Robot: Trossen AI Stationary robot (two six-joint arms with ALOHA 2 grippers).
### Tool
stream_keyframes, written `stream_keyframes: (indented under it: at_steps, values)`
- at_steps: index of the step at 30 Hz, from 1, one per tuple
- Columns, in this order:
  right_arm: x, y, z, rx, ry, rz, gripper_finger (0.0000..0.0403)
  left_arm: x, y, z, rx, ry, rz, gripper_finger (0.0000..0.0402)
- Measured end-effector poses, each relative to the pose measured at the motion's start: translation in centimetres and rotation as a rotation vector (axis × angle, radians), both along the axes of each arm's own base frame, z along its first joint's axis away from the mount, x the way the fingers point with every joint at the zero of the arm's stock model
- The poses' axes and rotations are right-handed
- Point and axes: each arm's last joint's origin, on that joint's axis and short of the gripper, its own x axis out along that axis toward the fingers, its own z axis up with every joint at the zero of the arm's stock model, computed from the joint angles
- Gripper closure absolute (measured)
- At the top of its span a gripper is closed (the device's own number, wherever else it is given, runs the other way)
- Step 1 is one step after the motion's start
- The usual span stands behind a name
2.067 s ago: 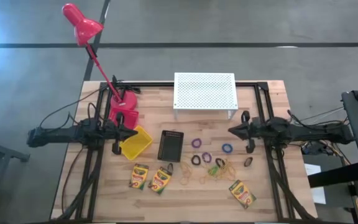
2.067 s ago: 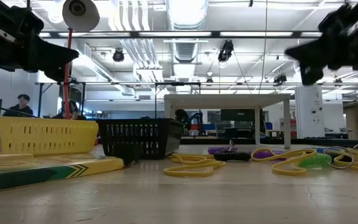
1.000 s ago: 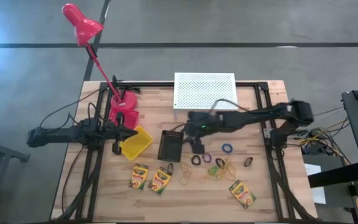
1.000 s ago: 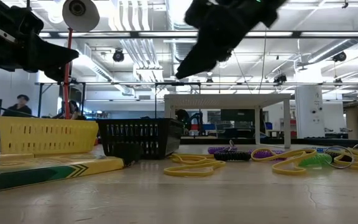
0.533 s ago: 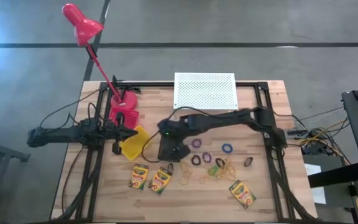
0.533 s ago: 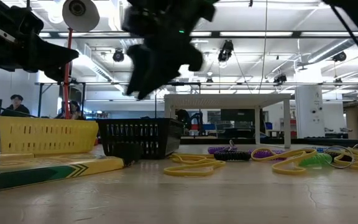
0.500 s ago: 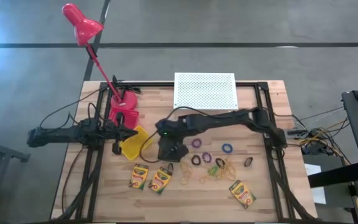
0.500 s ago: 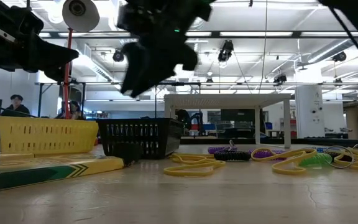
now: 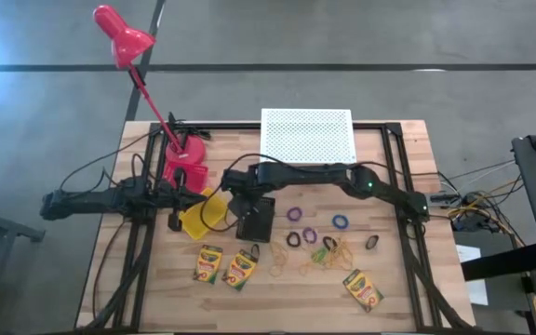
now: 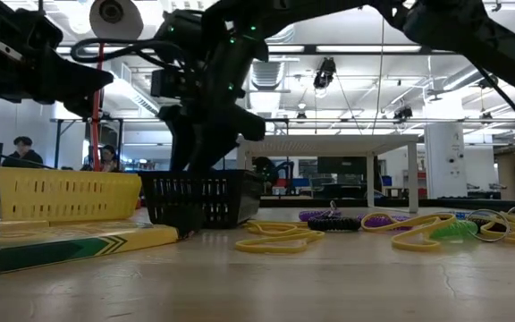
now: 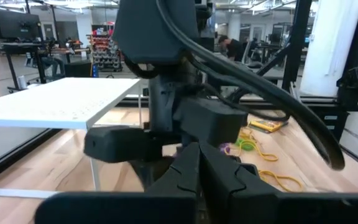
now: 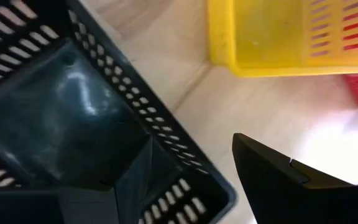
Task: Pick & Place Office Desk Supplies
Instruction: Put the black bin on the shelf
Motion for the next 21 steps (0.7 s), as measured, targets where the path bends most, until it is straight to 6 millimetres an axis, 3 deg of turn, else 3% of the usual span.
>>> stream_keyframes:
  at_steps: [5, 11, 21]
  values:
    - [-0.1, 0.3, 0.3, 0.052, -0.007, 0.034, 0.0182, 0.0, 0.0, 0.0, 0.0, 0.004, 0.001, 0.0387]
    - [0.0, 0.5, -0.8, 0.051, 0.013, 0.064, 0.02, 0.0, 0.0, 0.0, 0.0, 0.004, 0.0, 0.0387]
    - [-0.1, 0.8, -1.1, 0.056, 0.031, 0.067, 0.0323, 0.0, 0.0, 0.0, 0.002, 0.004, 0.001, 0.0387]
